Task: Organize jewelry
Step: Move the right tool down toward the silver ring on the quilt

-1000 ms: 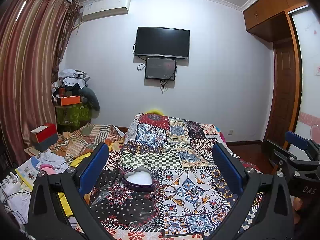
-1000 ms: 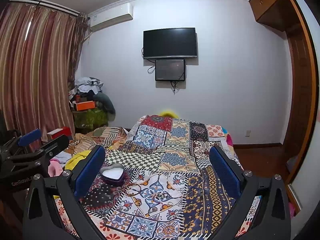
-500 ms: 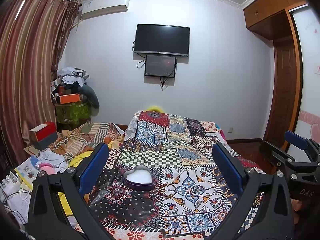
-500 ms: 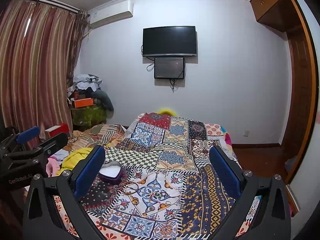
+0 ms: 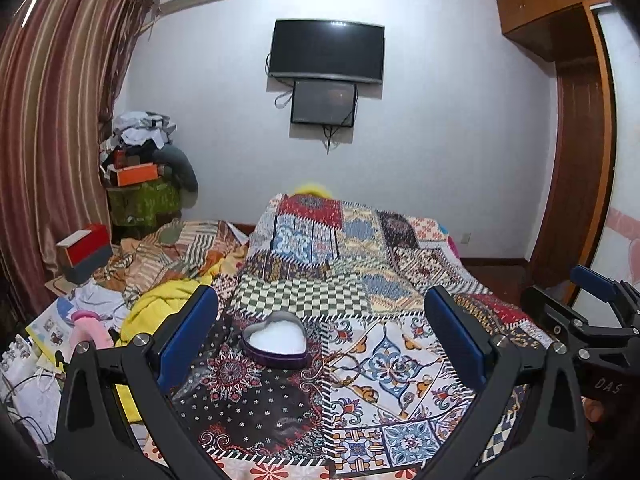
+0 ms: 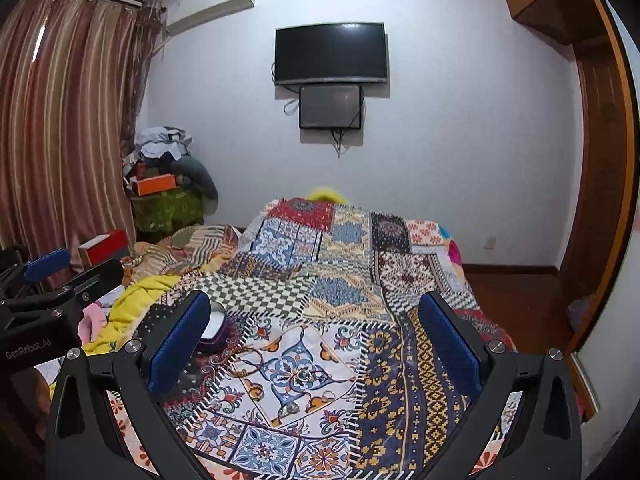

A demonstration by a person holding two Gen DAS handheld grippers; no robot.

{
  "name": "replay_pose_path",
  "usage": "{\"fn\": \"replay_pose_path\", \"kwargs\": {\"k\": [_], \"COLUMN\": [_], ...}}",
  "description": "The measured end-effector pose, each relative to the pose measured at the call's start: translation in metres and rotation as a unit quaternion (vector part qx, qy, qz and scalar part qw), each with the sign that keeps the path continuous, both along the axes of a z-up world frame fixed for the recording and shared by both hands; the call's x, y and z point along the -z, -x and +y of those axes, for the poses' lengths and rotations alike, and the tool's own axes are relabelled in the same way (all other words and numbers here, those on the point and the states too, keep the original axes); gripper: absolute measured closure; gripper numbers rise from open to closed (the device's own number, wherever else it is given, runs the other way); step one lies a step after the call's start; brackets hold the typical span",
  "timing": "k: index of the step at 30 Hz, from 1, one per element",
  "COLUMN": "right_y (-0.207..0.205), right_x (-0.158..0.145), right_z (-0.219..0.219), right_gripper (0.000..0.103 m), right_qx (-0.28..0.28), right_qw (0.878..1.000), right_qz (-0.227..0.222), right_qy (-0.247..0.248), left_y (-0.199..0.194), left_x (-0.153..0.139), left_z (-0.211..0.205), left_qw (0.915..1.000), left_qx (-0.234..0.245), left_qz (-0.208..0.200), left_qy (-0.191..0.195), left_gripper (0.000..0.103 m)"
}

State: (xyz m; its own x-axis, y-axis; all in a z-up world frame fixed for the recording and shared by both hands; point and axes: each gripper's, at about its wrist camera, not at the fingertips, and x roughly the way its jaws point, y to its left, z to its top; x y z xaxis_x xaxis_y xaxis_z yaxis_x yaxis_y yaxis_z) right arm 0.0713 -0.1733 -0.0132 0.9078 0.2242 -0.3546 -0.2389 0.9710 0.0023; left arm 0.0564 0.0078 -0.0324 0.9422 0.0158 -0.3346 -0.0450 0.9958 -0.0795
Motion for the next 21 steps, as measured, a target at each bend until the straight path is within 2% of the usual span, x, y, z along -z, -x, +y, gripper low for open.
{"fn": "replay_pose_path", "kwargs": {"k": [7, 13, 17, 21], "right_y": [-0.027, -0.048, -0.059, -0.065], "right_x": [0.022, 0.049, 0.070, 0.088], "right_z": [-0.010, -0.023, -0.033, -0.039], "right_gripper": [0.000, 0.000, 0.000, 0.000], "right_qx": [0.019, 0.030, 0.034, 0.032], "right_qw": [0.999, 0.994, 0.988, 0.982], "right_qz": [0.044, 0.100, 0.144, 0.183], "right_qy": [0.010, 0.021, 0.033, 0.043], "left_y": [-0.035, -0.062, -0.077, -0.089], "left_x": [0.028, 0.060, 0.087, 0.117], "left_z": [0.003, 0.006, 0.005, 0.000], "left_qw": [0.9984, 0.9931, 0.9862, 0.9757], "left_qx": [-0.009, -0.004, 0.006, 0.040], "left_qz": [0.055, 0.117, 0.165, 0.215], "left_qy": [0.000, 0.004, -0.010, 0.000], "left_gripper": [0.000, 0.000, 0.000, 0.000]}}
